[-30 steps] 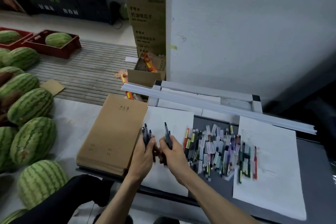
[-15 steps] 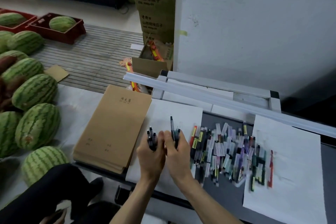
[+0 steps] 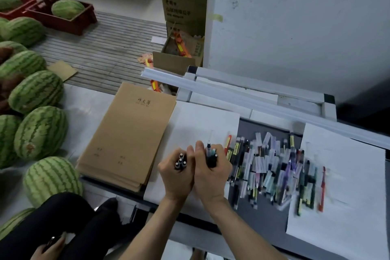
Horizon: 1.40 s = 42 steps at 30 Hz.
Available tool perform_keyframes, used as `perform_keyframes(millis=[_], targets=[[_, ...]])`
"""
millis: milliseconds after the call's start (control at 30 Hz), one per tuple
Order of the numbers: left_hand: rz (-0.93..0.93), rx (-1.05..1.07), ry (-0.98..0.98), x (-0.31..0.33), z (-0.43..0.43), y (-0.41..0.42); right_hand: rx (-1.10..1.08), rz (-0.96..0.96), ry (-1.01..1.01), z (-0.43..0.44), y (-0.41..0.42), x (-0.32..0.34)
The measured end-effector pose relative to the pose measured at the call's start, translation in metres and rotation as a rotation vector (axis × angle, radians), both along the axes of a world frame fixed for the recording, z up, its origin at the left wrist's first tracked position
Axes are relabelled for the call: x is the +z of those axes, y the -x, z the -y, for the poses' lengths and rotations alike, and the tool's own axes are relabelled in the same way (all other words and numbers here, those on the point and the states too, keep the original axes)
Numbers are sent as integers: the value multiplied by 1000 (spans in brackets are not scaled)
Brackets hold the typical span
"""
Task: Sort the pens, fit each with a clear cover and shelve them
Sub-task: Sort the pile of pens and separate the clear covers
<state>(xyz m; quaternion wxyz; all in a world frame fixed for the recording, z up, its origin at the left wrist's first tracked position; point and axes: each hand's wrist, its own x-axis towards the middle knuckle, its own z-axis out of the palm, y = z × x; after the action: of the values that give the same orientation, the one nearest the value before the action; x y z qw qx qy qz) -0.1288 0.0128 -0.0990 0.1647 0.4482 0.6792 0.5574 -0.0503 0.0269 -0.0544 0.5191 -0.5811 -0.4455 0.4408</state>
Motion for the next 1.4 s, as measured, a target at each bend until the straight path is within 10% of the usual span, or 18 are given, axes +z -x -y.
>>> perform_keyframes(millis=[433, 900, 1400], targets=[[29, 35, 97, 10, -5, -4, 50, 49, 90, -4, -1, -2], [8, -112, 872, 54, -28, 46, 365, 18, 739, -38, 24, 13], [-351, -218, 701, 68, -17, 59, 294, 168, 533, -30, 22, 35]])
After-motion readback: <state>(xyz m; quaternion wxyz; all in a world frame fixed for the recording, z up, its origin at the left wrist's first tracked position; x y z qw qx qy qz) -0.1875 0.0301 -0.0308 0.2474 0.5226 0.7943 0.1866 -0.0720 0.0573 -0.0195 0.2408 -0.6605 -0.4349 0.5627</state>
